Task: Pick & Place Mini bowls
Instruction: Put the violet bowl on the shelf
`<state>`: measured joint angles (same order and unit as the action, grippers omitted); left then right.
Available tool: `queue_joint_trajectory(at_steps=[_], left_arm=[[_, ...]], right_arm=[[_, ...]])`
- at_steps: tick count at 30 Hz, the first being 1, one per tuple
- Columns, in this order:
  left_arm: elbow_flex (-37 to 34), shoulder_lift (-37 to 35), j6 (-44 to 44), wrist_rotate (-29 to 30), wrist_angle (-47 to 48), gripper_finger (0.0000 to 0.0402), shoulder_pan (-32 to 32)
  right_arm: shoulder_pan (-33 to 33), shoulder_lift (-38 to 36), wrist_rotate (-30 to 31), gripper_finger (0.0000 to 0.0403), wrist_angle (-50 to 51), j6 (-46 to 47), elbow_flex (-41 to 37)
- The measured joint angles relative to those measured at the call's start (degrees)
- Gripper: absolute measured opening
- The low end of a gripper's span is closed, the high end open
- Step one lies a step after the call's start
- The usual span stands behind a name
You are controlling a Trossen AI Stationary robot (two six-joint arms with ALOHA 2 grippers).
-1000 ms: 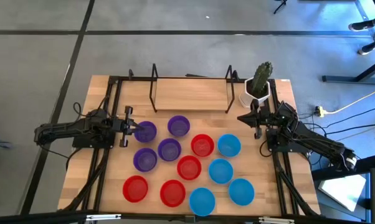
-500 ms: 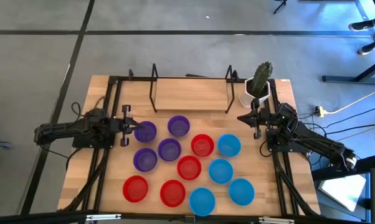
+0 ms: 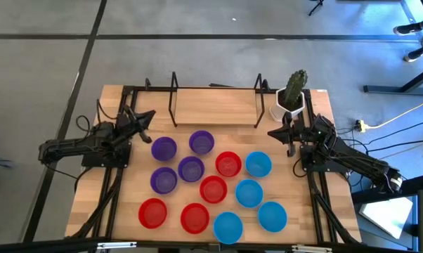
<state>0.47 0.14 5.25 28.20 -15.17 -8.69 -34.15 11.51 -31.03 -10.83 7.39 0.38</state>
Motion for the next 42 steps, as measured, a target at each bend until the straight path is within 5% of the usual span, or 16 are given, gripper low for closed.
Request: queue_joint_trajectory(at_steps=[11, 16, 28, 42], left_arm=[[0.00, 0.00, 11.21, -19.15, -2.43, 0.0008, 0.01], [0.00, 0.00, 9.40, -25.02, -4.55, 0.0005, 0.02], [0.00, 0.13, -4.79, -25.28, -2.85, 0.0007, 0.00], [0.00, 0.09, -2.62, -24.86, -2.58, 0.0004, 0.02]], right_arm=[[0.00, -0.02, -0.02, 0.0016, -2.82, 2.52, 0.02], [0.00, 0.02, 0.00, 0.0016, -3.49, 1.85, 0.04], [0.00, 0.00, 0.00, 0.0016, -2.81, 1.30, 0.04], [0.00, 0.00, 0.00, 0.0016, -3.00, 4.23, 0.04]])
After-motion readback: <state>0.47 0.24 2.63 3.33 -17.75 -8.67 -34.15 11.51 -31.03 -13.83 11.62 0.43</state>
